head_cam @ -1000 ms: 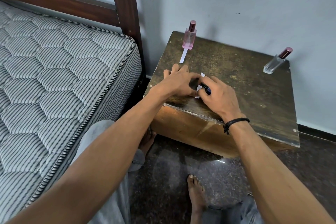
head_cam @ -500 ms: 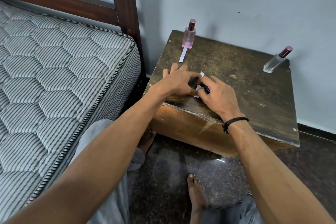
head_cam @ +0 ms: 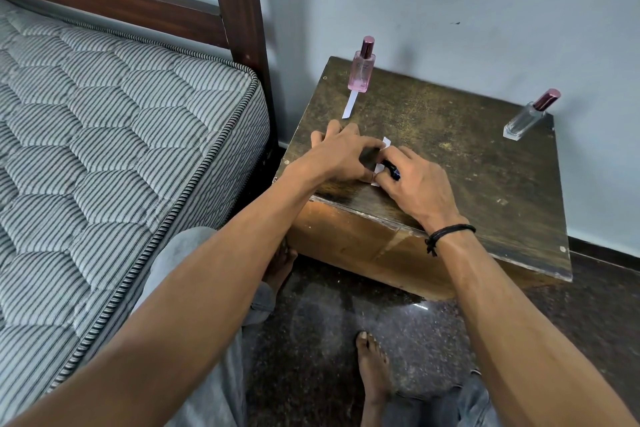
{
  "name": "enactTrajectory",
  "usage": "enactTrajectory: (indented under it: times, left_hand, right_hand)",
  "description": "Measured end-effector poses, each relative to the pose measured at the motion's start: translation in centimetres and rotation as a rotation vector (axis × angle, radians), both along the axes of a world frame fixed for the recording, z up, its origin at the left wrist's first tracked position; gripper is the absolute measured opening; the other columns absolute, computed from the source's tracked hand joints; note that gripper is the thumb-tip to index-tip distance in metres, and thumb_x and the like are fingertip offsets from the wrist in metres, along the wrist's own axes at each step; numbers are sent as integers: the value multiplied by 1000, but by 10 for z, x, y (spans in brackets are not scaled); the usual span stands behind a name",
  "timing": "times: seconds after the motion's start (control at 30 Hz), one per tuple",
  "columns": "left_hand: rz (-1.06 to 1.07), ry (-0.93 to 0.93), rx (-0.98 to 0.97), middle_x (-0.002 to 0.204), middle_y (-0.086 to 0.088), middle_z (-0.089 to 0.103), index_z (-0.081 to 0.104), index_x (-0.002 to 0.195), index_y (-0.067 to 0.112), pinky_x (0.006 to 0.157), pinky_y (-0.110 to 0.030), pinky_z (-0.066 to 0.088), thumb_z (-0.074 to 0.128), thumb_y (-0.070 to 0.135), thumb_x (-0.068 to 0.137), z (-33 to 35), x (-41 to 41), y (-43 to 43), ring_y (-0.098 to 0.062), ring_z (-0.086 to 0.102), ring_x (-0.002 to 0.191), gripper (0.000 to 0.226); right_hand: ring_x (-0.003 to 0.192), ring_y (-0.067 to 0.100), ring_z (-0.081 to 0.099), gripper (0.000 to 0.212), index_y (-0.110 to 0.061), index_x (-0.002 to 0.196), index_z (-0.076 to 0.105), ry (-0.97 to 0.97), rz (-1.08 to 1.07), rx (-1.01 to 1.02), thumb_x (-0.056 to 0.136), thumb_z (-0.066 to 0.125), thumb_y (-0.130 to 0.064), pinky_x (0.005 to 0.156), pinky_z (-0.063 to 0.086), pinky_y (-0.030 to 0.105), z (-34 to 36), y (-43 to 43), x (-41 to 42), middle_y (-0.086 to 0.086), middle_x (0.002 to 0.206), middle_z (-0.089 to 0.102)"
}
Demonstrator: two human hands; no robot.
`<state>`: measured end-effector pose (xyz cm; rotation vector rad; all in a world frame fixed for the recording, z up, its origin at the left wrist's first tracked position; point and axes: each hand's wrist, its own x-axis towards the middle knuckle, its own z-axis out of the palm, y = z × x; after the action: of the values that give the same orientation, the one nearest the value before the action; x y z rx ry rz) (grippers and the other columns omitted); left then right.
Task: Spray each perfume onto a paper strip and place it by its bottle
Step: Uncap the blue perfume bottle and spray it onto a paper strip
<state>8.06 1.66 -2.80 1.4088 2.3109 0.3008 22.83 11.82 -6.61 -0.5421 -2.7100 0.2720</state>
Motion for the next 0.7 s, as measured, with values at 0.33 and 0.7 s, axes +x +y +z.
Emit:
enactTrajectory:
  times: [0.33,0.7]
  left_hand:
    - [3,-9,11,107,4,36,44,140,53,96,-42,27,66,64,83,-1,0,0,-25,30,119,62]
    - [5,-15,12,107,5,36,43,141,53,88,-38,21,70,61,80,-5,-3,2,-23,29,117,67]
  right_hand:
    - [67,35,61,16,-14,104,61,12,21,-29,97,63,-28,53,33,32,-5,4,0,3,96,68]
    - [88,20,64,26,-28,116,66,113,-52,-346,93,55,-25,76,54,39,-1,10,1,-6,114,69]
